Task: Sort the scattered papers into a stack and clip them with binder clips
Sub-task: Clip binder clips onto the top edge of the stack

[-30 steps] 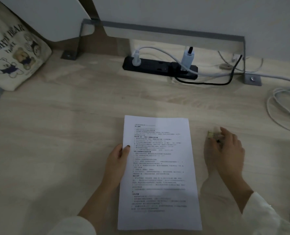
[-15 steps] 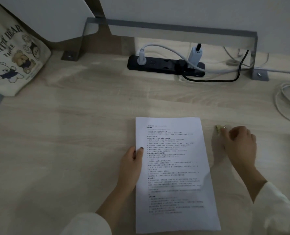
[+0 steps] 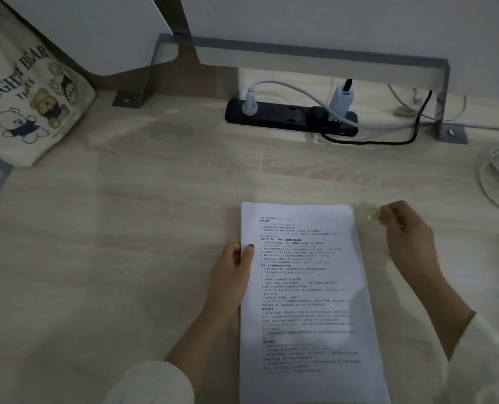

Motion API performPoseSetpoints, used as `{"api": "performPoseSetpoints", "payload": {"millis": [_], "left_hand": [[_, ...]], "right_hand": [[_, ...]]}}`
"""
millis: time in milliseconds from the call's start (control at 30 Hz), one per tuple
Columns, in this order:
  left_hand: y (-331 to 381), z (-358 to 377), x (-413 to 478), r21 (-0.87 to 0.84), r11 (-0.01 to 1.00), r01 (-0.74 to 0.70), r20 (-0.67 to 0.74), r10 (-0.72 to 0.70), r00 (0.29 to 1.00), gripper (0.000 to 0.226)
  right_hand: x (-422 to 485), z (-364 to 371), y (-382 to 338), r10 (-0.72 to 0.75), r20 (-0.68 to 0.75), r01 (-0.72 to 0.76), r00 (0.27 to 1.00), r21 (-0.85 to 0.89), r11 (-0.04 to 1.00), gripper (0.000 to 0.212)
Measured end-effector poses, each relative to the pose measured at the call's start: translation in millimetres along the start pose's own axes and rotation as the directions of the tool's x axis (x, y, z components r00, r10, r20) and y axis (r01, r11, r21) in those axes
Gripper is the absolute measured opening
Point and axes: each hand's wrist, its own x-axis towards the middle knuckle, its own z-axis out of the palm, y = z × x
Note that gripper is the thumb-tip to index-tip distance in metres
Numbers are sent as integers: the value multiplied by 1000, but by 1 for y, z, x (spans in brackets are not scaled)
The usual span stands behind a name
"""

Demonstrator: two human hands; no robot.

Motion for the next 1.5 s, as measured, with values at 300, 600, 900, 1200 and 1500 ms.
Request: {"api": "performPoseSetpoints", "payload": {"millis": [300,600,900,1200,1500], "left_hand": [[2,-7,1,40,993,-115,-10,115,993,11],[2,-13,1,45,995,-86,102,81,991,14],[-2,-15,5,-27,997,-68,116,71,991,12],[-6,-13,6,-75,997,-16,109,24,994,28],[7,-18,12,-65,997,35,38,-33,999,47]], "right_hand": [[-50,55,-63,-119,532,13,839,198,980,20],[-62,83,-82,-167,587,71,792,183,980,21],[-54,86,-81,35,690,-370,723,343,864,19],[-53,91,-78,46,751,-505,659,396,767,28],[-27,77,-82,-48,553,-175,832,343,923,17]]}}
